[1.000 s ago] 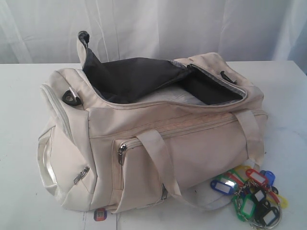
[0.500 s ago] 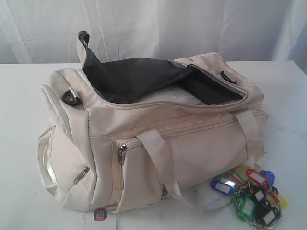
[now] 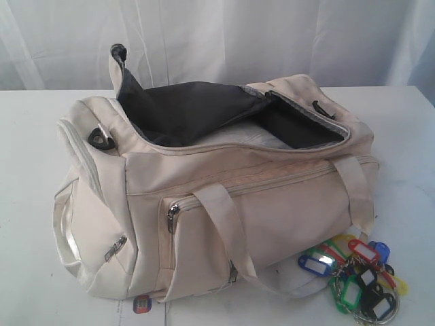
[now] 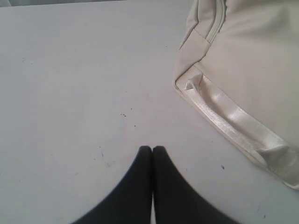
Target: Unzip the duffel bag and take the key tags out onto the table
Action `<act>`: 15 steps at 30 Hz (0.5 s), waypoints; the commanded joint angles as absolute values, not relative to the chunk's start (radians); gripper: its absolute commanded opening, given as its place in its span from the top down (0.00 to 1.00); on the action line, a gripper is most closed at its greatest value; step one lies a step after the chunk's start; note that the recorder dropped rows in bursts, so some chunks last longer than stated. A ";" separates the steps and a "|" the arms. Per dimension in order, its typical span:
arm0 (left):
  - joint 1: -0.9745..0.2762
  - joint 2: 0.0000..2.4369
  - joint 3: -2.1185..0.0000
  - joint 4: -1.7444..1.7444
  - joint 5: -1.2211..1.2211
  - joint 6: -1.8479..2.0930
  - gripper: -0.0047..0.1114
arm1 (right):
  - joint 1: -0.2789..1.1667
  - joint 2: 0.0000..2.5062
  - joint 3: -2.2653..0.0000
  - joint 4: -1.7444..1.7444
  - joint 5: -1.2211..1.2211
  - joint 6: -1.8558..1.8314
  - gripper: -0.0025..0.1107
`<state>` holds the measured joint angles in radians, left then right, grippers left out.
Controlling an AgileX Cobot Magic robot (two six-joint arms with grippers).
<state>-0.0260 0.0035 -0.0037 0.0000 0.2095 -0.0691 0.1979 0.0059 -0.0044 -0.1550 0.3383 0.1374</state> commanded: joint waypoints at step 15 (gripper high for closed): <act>-0.023 0.000 0.000 0.000 0.212 -0.071 0.96 | 0.201 0.000 0.000 -0.151 0.337 0.143 0.98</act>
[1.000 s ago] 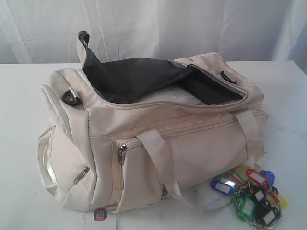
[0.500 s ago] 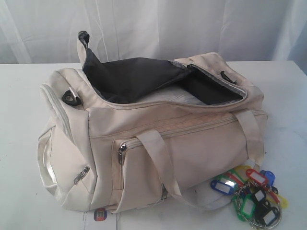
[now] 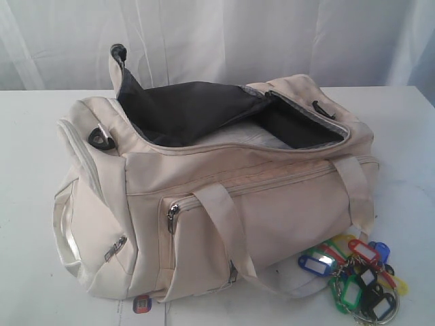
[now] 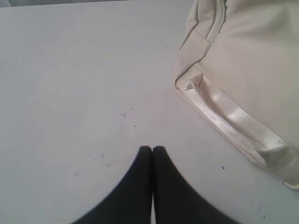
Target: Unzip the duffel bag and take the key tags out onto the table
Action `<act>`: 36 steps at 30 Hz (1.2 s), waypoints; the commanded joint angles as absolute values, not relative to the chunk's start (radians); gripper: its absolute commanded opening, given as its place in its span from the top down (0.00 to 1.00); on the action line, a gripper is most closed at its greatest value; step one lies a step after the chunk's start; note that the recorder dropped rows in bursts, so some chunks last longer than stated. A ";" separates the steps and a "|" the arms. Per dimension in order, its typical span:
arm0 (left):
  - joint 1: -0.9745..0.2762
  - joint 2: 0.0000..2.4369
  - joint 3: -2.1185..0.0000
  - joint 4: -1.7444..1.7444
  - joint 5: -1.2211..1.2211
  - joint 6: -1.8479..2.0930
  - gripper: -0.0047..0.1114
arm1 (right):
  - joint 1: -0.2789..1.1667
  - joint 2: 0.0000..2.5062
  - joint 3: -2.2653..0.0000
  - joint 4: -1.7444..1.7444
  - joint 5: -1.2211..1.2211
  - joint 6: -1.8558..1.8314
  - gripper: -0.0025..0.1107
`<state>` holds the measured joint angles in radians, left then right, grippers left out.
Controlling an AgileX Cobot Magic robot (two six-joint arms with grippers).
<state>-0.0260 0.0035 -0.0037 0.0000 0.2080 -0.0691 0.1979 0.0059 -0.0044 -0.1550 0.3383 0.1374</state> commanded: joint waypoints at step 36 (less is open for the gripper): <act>-0.023 0.000 0.000 0.000 0.210 -0.071 0.96 | 0.201 0.000 0.000 -0.151 0.337 0.155 0.98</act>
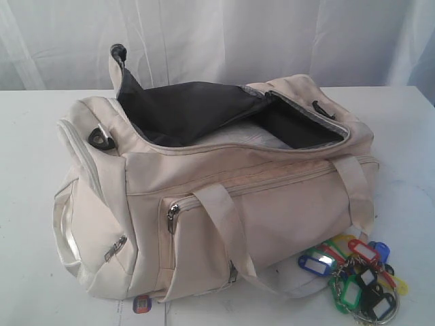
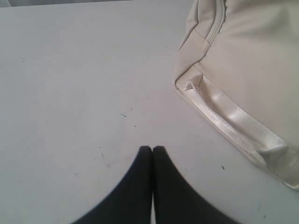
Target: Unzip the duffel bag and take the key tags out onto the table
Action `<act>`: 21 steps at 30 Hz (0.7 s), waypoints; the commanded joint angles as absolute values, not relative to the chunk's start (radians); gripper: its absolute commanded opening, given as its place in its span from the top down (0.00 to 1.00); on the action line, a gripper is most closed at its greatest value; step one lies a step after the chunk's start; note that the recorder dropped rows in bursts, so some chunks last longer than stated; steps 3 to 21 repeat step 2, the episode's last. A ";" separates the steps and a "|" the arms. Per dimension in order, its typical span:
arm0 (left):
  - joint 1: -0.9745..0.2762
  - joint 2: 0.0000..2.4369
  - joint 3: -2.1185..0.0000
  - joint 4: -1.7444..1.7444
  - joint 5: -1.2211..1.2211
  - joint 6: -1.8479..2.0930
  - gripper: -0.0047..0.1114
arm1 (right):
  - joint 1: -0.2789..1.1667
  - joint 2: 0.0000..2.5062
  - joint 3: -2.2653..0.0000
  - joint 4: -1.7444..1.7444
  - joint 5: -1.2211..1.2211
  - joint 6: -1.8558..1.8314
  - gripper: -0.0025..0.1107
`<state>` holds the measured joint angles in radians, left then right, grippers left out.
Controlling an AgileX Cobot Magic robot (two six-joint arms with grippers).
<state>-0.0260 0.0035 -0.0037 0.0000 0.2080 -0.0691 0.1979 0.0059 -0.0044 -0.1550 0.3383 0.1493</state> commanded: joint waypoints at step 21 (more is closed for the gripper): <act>-0.023 0.000 0.000 0.000 0.210 -0.071 0.96 | 0.201 0.000 0.000 -0.151 0.337 0.155 0.98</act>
